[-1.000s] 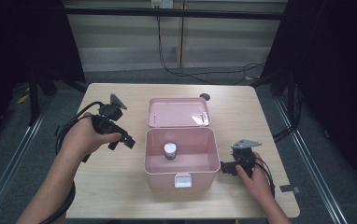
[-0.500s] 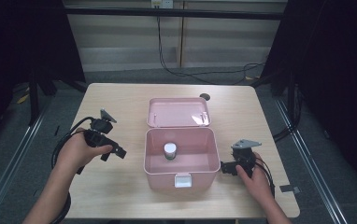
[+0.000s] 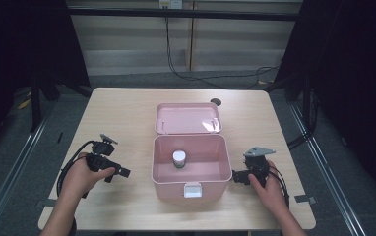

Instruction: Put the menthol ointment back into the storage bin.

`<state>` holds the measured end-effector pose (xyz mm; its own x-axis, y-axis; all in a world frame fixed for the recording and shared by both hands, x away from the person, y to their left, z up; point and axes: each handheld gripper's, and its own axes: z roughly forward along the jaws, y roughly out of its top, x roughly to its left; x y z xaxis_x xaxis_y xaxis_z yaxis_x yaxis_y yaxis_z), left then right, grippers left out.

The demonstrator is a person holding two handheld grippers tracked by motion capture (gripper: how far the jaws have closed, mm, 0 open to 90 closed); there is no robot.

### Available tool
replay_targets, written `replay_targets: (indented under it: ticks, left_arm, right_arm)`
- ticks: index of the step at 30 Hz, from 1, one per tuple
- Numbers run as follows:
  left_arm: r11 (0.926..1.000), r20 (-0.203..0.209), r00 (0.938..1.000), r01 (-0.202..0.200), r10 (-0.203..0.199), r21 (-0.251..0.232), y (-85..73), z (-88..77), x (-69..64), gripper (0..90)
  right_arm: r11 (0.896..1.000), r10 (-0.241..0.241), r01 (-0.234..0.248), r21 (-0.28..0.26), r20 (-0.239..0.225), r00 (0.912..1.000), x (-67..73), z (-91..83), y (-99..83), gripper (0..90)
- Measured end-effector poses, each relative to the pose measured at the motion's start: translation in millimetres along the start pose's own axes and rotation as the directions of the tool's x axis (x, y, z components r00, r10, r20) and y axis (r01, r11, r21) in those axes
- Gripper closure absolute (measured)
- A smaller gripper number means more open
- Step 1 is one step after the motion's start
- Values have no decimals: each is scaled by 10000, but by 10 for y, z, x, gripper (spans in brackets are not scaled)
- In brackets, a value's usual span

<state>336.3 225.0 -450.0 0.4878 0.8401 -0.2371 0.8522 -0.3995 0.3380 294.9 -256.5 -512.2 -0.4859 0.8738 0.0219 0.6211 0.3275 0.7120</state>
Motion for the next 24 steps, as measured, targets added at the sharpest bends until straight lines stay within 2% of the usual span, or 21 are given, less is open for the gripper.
replay_targets:
  ticks: [2, 3, 6, 9, 10, 12, 13, 14, 16, 17, 20, 21, 22, 24]
  left_arm:
    - [9999, -31, 10000, -53, 53, -127, -17, 29, 9, 228]
    - [9992, -114, 9995, -290, 287, -271, -37, 55, 19, 228]
    - [9960, -377, 9987, -370, 340, -811, -107, 129, 41, 222]
    - [9929, -520, 9978, -472, 417, -1093, -143, 163, 50, 221]
    - [9899, -641, 9964, -634, 556, -1265, -161, 178, 60, 216]
    - [9847, -788, 9954, -668, 547, -1612, -190, 206, 67, 205]
    - [9818, -1022, 9916, -957, 796, -1641, -208, 222, 72, 190]
    - [9818, -1022, 9916, -957, 796, -1641, -208, 222, 72, 187]
    - [9765, -1073, 9898, -1122, 936, -1838, -221, 236, 74, 185]
    - [9734, -1092, 9902, -1079, 870, -2021, -227, 249, 70, 183]
    - [9636, -1314, 9840, -1475, 1202, -2229, -256, 326, 67, 168]
    - [9636, -1314, 9840, -1475, 1202, -2229, -256, 326, 67, 166]
    - [9571, -1386, 9820, -1591, 1282, -2423, -265, 353, 65, 157]
    - [9557, -1397, 9809, -1667, 1356, -2428, -267, 353, 62, 158]
  right_arm:
    - [10000, -3, 3, 6, 12, 10000, 0, -1, 0, 94]
    - [10000, 0, 0, 1, 2, 10000, 0, 0, 0, 95]
    - [10000, -3, 3, 9, 18, 10000, 1, -1, 0, 95]
    - [10000, -1, 1, -5, -2, 10000, 0, 0, 0, 94]
    - [10000, 3, -3, 3, 2, 10000, 1, 0, 0, 94]
    - [10000, -3, 3, 7, 16, 10000, 1, -1, 0, 94]
    - [10000, -5, 5, 10, 20, 10000, 1, -1, 0, 94]
    - [10000, -5, 5, 10, 20, 10000, 1, -1, 0, 94]
    - [10000, -6, 6, 12, 21, 10000, 1, -1, 0, 94]
    - [10000, -3, 3, 1, 3, 10000, 0, 0, 0, 94]
    - [10000, -6, 6, 11, 21, 10000, 1, -1, 0, 95]
    - [10000, -6, 6, 11, 21, 10000, 1, -1, 0, 95]
    - [10000, -8, 8, 13, 21, 10000, 1, -1, 0, 95]
    - [10000, -4, 4, 8, 16, 10000, 1, -1, 0, 94]
